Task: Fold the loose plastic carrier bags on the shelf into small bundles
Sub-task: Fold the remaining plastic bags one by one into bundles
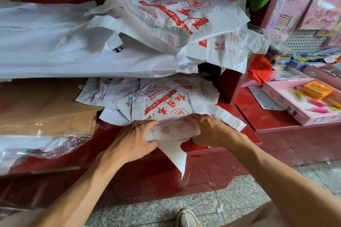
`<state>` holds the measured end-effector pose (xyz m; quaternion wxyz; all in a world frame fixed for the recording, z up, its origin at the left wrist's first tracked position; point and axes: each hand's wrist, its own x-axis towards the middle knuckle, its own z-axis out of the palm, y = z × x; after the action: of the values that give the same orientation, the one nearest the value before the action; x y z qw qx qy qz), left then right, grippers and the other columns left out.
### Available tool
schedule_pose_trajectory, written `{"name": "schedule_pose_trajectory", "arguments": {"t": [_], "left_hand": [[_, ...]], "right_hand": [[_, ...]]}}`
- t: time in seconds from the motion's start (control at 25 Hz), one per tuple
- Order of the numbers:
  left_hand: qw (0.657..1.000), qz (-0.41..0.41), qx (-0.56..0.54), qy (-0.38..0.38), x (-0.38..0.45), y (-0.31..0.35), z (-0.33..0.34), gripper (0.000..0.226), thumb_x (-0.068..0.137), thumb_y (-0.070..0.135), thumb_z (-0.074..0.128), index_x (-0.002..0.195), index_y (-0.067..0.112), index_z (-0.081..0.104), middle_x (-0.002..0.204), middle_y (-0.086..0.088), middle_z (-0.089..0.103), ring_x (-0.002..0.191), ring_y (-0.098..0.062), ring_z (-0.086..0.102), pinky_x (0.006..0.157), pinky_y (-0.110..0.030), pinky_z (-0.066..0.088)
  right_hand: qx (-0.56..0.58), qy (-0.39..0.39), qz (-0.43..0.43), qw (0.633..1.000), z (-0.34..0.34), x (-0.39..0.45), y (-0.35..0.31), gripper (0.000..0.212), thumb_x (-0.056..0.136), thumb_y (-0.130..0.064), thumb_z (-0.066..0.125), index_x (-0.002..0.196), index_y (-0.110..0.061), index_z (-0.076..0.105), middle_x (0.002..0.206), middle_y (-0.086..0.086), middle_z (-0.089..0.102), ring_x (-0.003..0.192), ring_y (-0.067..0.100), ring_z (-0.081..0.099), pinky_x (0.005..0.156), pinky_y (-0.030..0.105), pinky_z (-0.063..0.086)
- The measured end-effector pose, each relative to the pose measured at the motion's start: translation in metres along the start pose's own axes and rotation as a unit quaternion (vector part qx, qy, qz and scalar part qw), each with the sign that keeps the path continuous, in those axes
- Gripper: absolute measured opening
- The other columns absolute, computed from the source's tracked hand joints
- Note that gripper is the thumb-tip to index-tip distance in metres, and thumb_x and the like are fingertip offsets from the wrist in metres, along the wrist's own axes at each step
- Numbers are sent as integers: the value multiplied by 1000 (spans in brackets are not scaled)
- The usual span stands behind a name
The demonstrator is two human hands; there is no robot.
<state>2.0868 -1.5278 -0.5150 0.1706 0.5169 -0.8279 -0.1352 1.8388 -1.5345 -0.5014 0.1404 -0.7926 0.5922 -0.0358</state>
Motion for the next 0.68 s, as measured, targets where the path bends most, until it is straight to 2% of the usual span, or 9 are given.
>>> {"name": "schedule_pose_trajectory", "arguments": {"t": [0.16,0.24,0.32,0.4,0.48,0.52,0.56,0.6,0.68], "left_hand": [[999,-27,44,-7,2,-1,-1,65,82,23,58,144,30,41,142,10,53,128,-16,49,105,-30,40],[999,-30,35,-3,1,1,-4,61,86,31,60,144,30,41,141,9,53,128,-17,49,105,-32,40],[999,-43,31,-7,-1,3,-7,64,86,42,64,144,28,40,140,7,54,127,-18,51,104,-34,40],[997,-62,41,6,-1,5,-9,54,87,41,65,138,29,48,128,5,63,113,-20,61,94,-32,46],[995,-96,-12,40,0,3,-13,20,90,31,62,110,30,64,92,5,70,82,-19,66,69,-29,48],[989,-124,-61,49,0,1,-16,5,91,29,63,90,27,67,72,6,64,66,-15,60,57,-27,42],[980,-150,-114,62,2,-1,-17,16,91,28,64,77,22,65,60,3,57,56,-11,53,51,-26,35],[967,-177,-166,75,3,-4,-19,22,91,29,65,72,16,66,58,-2,56,54,-11,49,52,-27,32],[932,-228,-259,109,4,-5,-22,23,90,30,67,74,14,70,72,-10,69,67,-16,59,60,-27,39]], "right_hand": [[-7,55,24,998,1,1,15,56,75,-15,53,130,-26,56,117,2,68,107,27,63,90,40,51],[50,93,24,994,1,1,21,37,83,-16,56,118,-22,67,106,-3,71,93,19,67,82,31,52],[127,136,27,982,-6,-1,26,15,90,-13,61,98,-13,74,85,-3,69,67,5,58,63,20,44],[202,169,46,964,-14,-7,30,18,91,-16,65,79,-5,70,60,-1,55,45,2,38,47,19,31],[304,192,64,931,-20,-11,37,27,92,-22,66,79,1,67,56,2,45,42,4,31,41,18,25],[362,199,78,907,-22,-14,39,31,91,-27,68,84,3,68,59,5,47,44,6,34,41,20,26],[406,198,94,887,-23,-16,41,36,89,-32,70,89,4,68,64,8,51,48,10,38,43,22,29],[428,193,104,877,-23,-18,44,36,87,-33,71,91,2,70,67,6,57,50,12,43,46,23,32],[413,138,137,890,-24,-22,49,20,84,-27,75,88,-8,74,65,-3,62,52,7,48,46,16,34]]}}
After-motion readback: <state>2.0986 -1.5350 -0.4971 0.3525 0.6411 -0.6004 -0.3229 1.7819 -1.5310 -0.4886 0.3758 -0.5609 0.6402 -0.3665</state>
